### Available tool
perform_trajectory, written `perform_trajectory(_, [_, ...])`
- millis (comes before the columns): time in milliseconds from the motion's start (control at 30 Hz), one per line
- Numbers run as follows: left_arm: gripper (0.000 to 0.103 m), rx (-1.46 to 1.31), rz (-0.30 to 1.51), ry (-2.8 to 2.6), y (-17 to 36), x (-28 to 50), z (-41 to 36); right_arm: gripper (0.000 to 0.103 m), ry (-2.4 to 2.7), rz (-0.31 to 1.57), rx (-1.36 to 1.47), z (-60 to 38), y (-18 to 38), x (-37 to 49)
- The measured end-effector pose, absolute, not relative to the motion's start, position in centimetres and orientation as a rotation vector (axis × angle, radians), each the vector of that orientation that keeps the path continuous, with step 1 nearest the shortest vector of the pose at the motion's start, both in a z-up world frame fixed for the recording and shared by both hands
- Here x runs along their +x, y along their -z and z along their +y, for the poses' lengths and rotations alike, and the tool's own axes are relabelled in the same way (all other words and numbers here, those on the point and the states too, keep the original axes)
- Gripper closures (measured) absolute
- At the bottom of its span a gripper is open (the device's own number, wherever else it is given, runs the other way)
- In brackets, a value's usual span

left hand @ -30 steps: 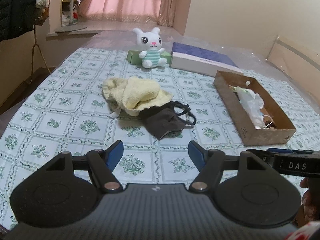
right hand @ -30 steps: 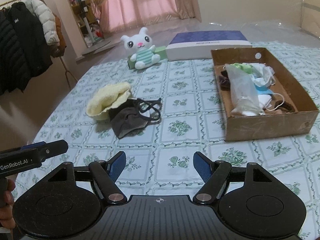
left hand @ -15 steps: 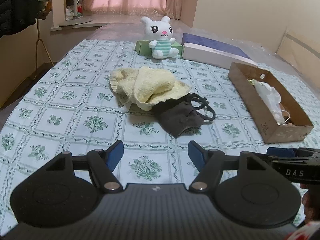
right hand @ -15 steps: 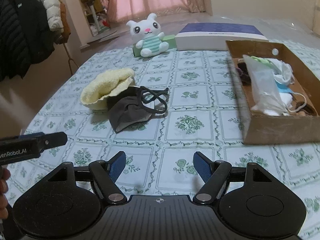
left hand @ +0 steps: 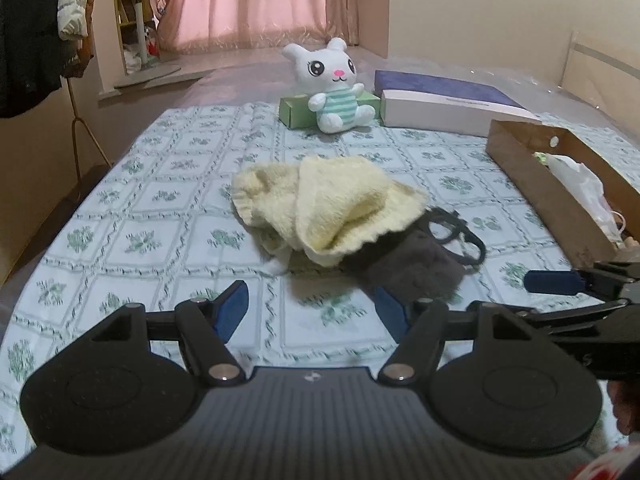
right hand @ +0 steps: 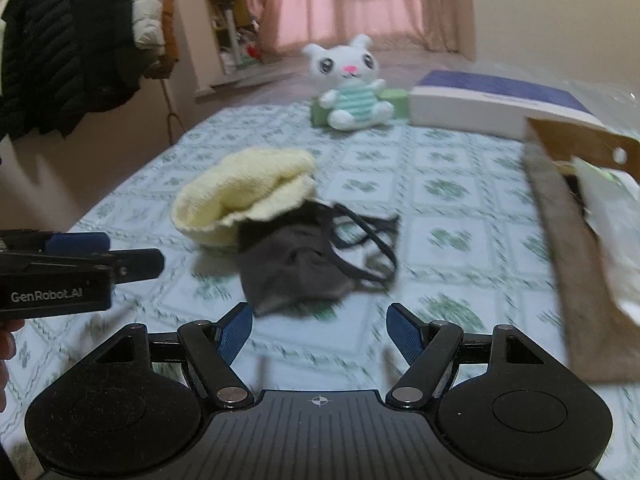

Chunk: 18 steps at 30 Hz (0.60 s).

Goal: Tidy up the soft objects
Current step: 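Grasp the pale yellow towel with the left gripper while the right gripper grasps the dark grey mask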

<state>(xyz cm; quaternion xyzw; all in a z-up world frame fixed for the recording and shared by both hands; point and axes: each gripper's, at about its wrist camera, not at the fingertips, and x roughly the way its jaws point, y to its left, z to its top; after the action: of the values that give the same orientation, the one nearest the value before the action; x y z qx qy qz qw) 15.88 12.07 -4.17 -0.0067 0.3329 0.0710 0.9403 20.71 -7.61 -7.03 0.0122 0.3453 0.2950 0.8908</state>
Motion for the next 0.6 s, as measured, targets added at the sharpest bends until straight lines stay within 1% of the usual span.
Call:
perform_trajectory(100, [0.036,-0.008,0.671,-0.133,4.2,17.0,12.4,0.029,-0.614,0.714,0.052,-6.4,7.5,21.8])
perform_trajectory(167, [0.040,-0.014,0.666,-0.121,4.4,17.9,12.6,0.030,-0.610,0.716,0.075,-6.0,7.8,22.4])
perform_trajectory(200, [0.041,-0.021,0.666,-0.116,4.5,18.4,12.8,0.031,-0.610,0.716,0.089,-5.9,8.0,22.6])
perform_trajectory(233, [0.043,-0.030,0.667,-0.115,4.6,18.9,12.9,0.037,-0.608,0.719,0.103,-5.7,8.2,22.9])
perform_trajectory(267, [0.045,-0.036,0.665,-0.116,4.6,19.3,13.0,0.041,-0.608,0.724,0.110,-5.6,8.4,23.2])
perform_trajectory(333, [0.045,-0.039,0.654,-0.119,4.9,20.2,13.2,0.056,-0.603,0.732,0.122,-5.4,8.8,23.7])
perform_trajectory(367, [0.050,-0.038,0.656,-0.122,5.1,20.7,13.2,0.060,-0.594,0.734,0.123,-5.4,9.0,23.9])
perform_trajectory(400, [0.054,-0.037,0.657,-0.121,5.3,21.1,13.3,0.074,-0.594,0.732,0.127,-5.4,9.1,24.0])
perform_trajectory(433, [0.065,-0.039,0.663,-0.120,5.5,21.6,13.3,0.089,-0.593,0.727,0.132,-5.6,9.2,24.2])
perform_trajectory(467, [0.079,-0.043,0.674,-0.116,5.7,22.0,13.4,0.091,-0.590,0.727,0.133,-5.8,9.3,24.3])
perform_trajectory(533, [0.089,-0.053,0.690,-0.108,6.1,22.5,13.6,0.095,-0.574,0.718,0.142,-6.6,9.2,24.3])
perform_trajectory(600, [0.093,-0.048,0.686,-0.109,6.1,22.0,13.7,0.095,-0.561,0.713,0.151,-7.7,8.9,24.1])
